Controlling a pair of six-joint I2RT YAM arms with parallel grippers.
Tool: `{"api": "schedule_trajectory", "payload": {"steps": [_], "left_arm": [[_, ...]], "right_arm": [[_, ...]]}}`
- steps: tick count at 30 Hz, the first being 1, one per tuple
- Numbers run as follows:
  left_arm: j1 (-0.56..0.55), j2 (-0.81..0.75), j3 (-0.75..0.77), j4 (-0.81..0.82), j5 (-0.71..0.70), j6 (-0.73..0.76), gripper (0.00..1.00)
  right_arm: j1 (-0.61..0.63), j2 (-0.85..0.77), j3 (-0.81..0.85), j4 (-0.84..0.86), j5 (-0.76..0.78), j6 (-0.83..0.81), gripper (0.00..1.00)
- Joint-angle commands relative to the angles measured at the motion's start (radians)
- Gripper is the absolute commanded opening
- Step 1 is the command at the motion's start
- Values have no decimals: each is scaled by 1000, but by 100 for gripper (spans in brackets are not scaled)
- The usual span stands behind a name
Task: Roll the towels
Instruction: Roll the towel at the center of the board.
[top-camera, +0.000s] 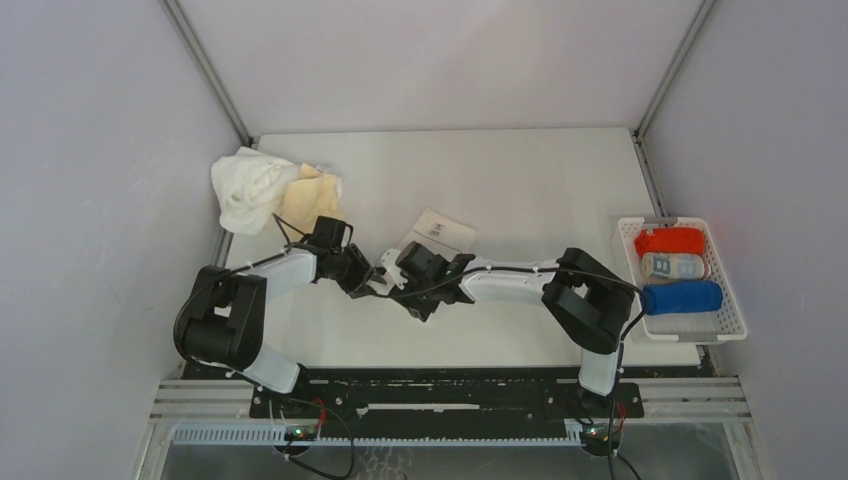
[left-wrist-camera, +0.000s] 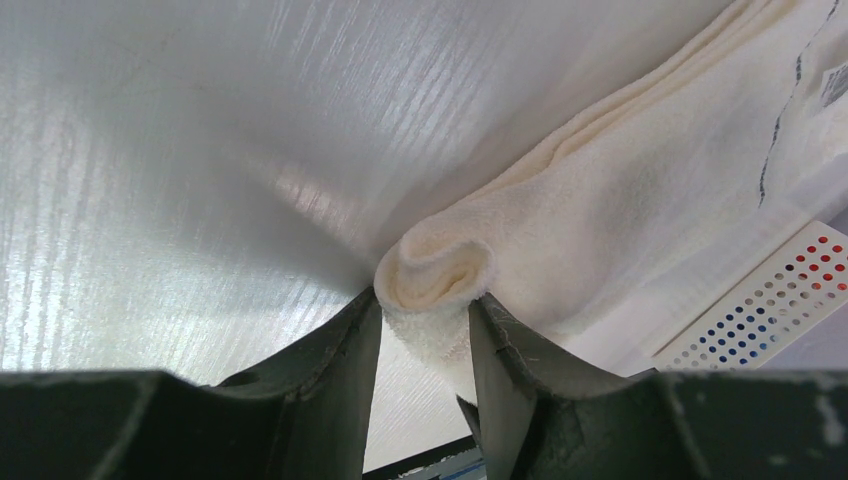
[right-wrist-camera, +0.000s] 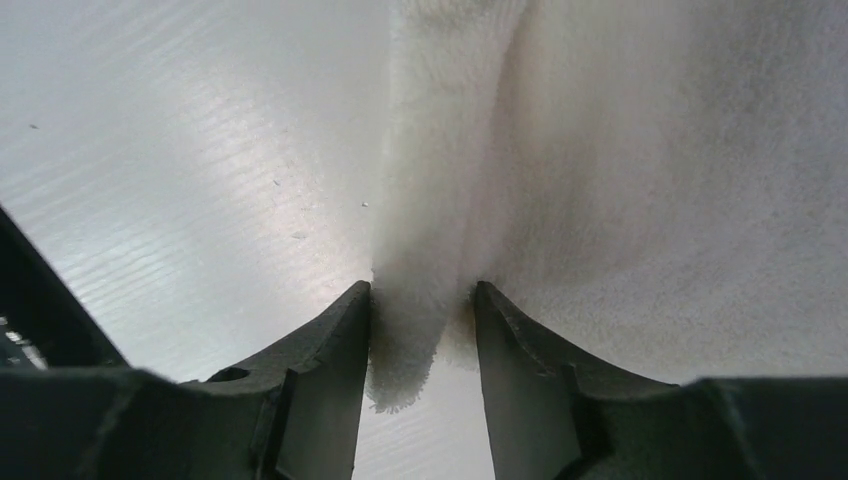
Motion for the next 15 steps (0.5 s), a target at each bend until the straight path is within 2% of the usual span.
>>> {"api": "schedule_trajectory", "payload": {"steps": [1,6,9,15], "left_arm": [[-5,45,-25,-106,-125,58,45],[-7,46,-24,-107,-125,59,45],[-5,40,-23,-106,-130,55,45],[-5,13,-18,-101,-134,41,47]], "right_arm": [[-64,-56,-11,15,-211,103,40],[-152,-55,-54,85,-392,174,32],[-194,-41,-69,106,-484,206,23],[-291,50,-108,184,-685,326,14]]}}
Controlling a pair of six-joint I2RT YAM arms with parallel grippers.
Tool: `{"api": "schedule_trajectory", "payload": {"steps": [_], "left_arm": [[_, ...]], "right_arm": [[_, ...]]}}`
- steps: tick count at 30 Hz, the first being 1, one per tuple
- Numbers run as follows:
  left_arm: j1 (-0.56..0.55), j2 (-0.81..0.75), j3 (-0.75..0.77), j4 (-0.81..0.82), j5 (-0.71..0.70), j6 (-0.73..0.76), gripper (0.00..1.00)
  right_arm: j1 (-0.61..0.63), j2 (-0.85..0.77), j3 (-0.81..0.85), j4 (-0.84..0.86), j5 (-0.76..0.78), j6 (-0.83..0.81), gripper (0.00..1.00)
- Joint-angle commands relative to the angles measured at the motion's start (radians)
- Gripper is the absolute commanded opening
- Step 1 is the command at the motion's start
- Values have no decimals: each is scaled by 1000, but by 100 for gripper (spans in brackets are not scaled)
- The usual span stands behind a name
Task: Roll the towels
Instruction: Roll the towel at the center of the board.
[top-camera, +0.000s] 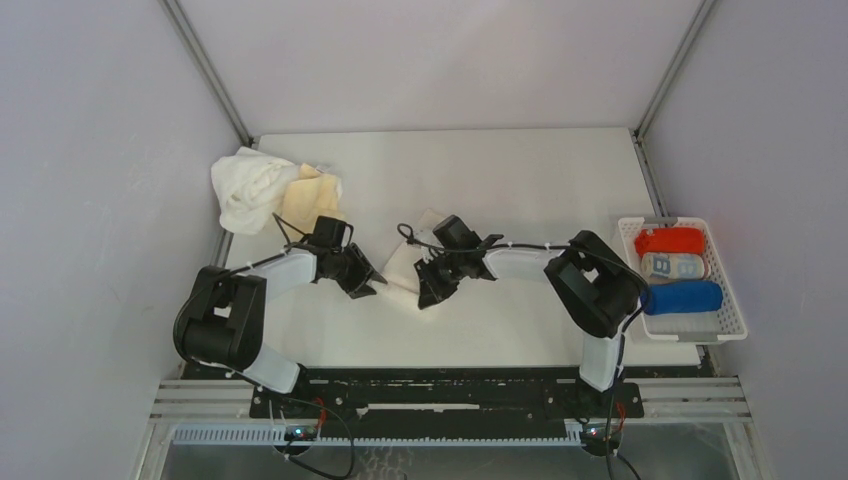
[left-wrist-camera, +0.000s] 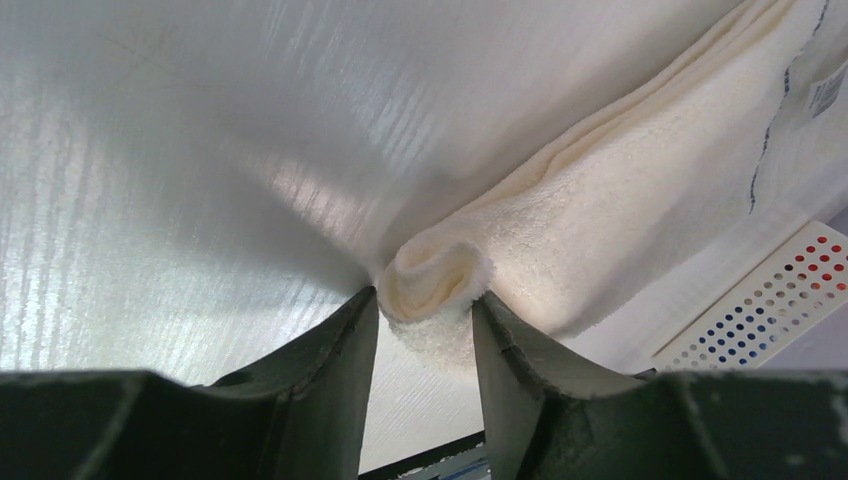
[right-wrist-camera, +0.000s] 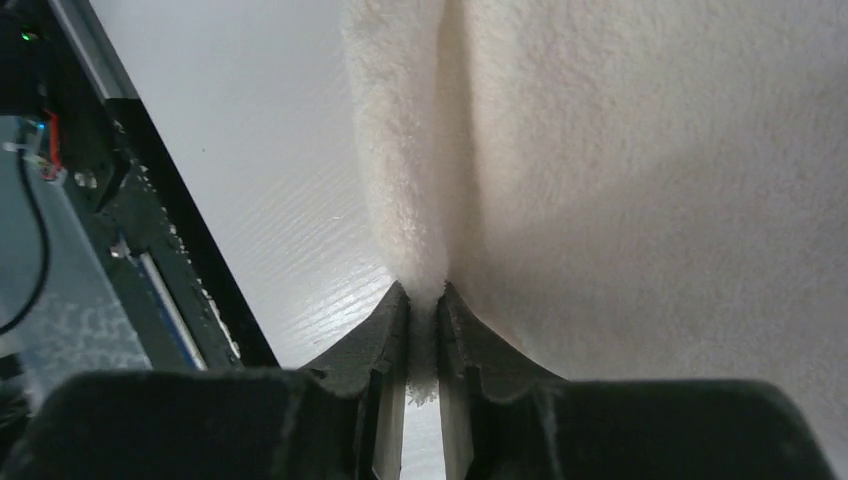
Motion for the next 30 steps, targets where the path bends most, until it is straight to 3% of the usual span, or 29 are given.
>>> {"api": "schedule_trajectory", "payload": {"steps": [1,11,20,25,30], "left_arm": [[-6,-2,-23,-91,-132,35,51],[-3,-261,-167,46,-124,-89,76],[-6,-515,-444,431,-51,-220,87],[-7,-460,-480,564,-36,-233,86],[-11,-317,-479,677,-2,-257,79]], "right_arm": [[-53,72,-21,72,-203,126,13],[-133,217,-57,192,-353,290,3],[-163,282,-67,249,-418,364,3],[-166,302,-69,268,-437,389,3],[-182,321,-78,287,-453,418,3]]}}
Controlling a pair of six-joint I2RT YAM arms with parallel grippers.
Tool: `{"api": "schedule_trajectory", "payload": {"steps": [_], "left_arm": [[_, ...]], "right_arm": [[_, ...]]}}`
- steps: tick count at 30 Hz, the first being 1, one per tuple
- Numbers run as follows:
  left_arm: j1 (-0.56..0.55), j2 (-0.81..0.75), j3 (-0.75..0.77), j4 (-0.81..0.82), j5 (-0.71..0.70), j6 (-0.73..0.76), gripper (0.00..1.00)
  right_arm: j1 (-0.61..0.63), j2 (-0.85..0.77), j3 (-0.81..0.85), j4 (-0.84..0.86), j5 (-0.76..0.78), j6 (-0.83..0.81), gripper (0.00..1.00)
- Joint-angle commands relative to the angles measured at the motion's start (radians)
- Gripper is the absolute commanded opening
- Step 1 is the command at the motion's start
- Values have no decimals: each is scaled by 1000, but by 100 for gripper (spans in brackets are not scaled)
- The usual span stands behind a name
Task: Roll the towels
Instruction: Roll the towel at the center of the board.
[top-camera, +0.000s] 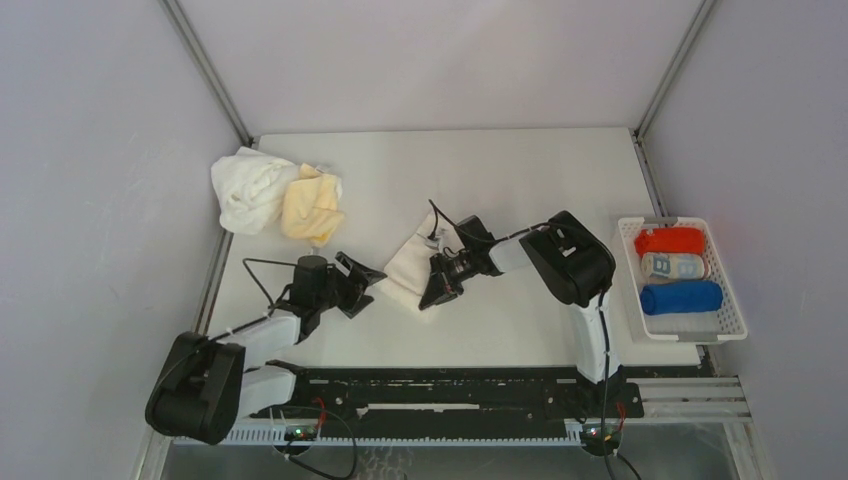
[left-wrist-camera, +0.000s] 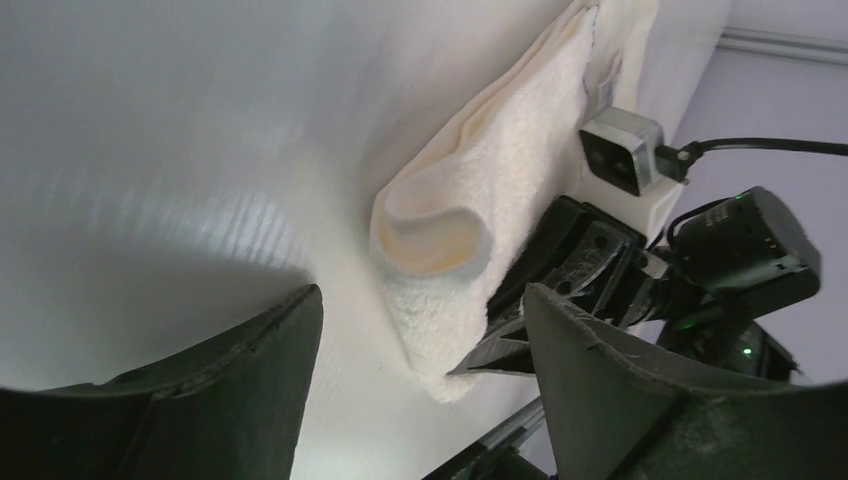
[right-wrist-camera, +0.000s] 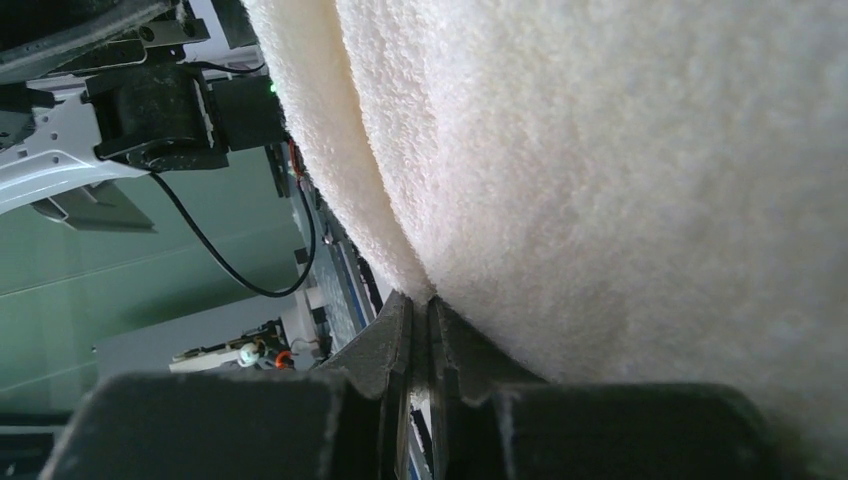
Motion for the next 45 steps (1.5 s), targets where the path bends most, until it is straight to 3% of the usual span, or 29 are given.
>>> {"api": "schedule_trajectory", "payload": {"steps": [1,7,17,32,37,45], "left_arm": [[-6,98,-20,173,36,-36,76],[-11,144,-55,272,43,-78,63],[-15,102,-120,311,14,-94,64],[-88,338,-29,363,13,-119,26],[-103,296,-11,245,-19,-123,10],[-146,89,176,-267,-174,-15,1]], "right_arm": [[-11,59,-37,-29,70,1,3],[-27,69,-59,-13,66,19,4],[-35,78,-71,32,51,53,3],[-12,11,-57,-65,128,-17,8],[20,-145,-36,-203,277,-130,24],[180,-440,-26,-424,762,-319,46]]}}
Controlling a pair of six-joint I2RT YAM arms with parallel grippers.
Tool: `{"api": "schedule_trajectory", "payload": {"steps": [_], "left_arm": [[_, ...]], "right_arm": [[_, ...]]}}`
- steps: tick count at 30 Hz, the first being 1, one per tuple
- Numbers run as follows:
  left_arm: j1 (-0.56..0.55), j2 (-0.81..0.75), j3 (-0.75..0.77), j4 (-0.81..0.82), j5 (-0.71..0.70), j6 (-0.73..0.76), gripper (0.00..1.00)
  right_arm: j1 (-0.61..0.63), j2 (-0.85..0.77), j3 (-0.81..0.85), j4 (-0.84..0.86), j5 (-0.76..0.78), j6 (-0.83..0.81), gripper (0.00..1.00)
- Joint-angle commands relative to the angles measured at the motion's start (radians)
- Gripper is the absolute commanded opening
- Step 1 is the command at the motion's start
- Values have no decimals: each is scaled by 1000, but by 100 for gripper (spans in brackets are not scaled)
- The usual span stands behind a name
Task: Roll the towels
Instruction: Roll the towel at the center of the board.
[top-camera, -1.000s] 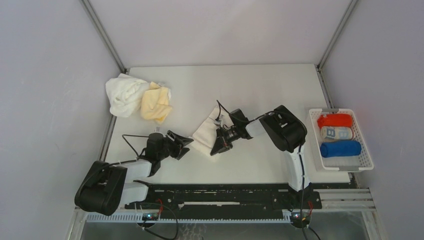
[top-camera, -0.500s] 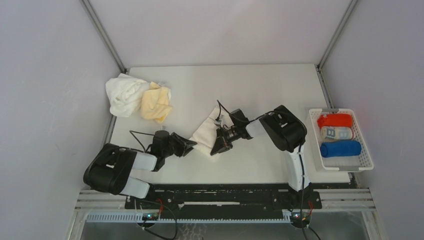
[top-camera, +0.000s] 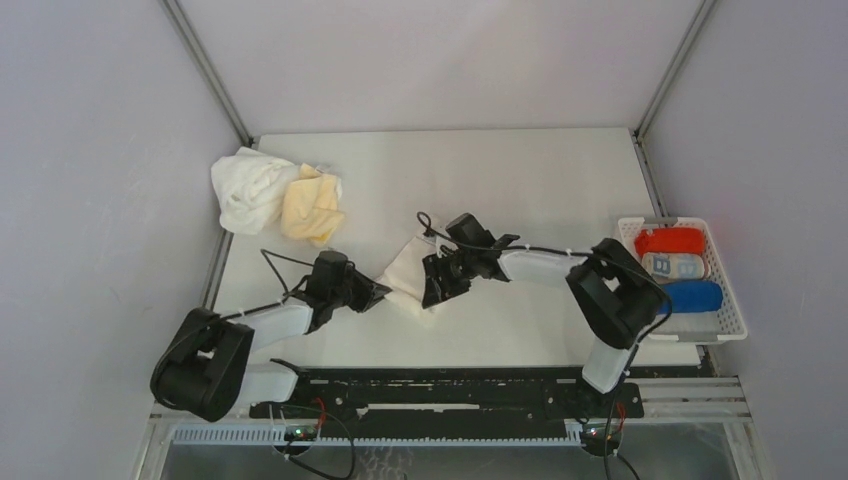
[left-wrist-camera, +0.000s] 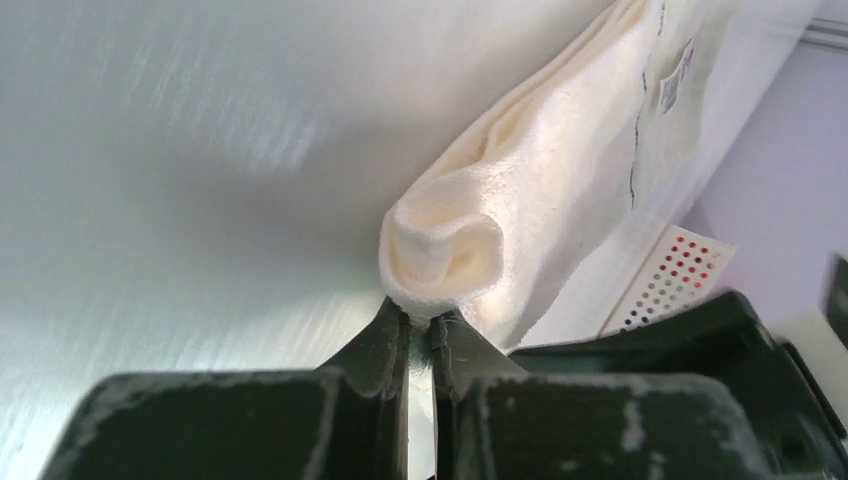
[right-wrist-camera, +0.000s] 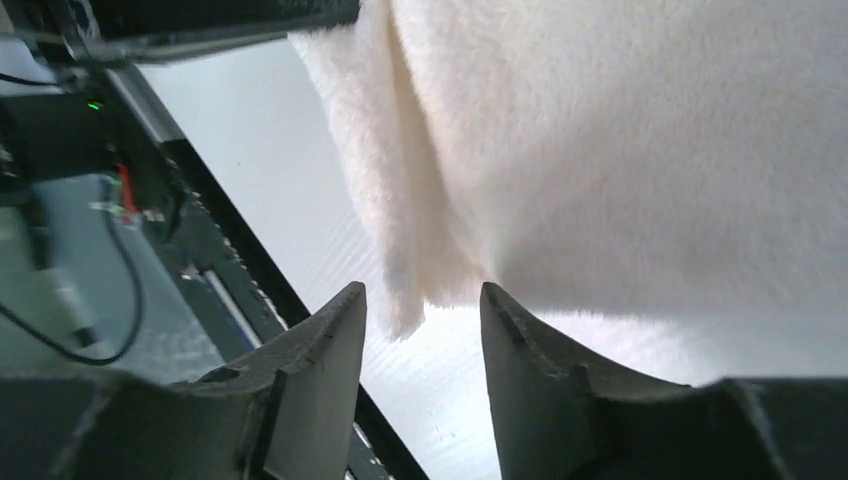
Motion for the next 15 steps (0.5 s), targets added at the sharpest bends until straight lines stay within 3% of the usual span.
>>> {"api": "schedule_trajectory", "payload": {"steps": [1,9,15], "left_arm": [[-27,-99,141,-355,-132,86,1],[-42,-36,276,-530,-126,129,1],[-42,24,330,-602,-104,159,1]], "right_arm": [[109,-155,7,-137,379,-166,49],[385,-272,-10,-57,767,-323,55],[534,-190,8,39,945,-433,56]]}}
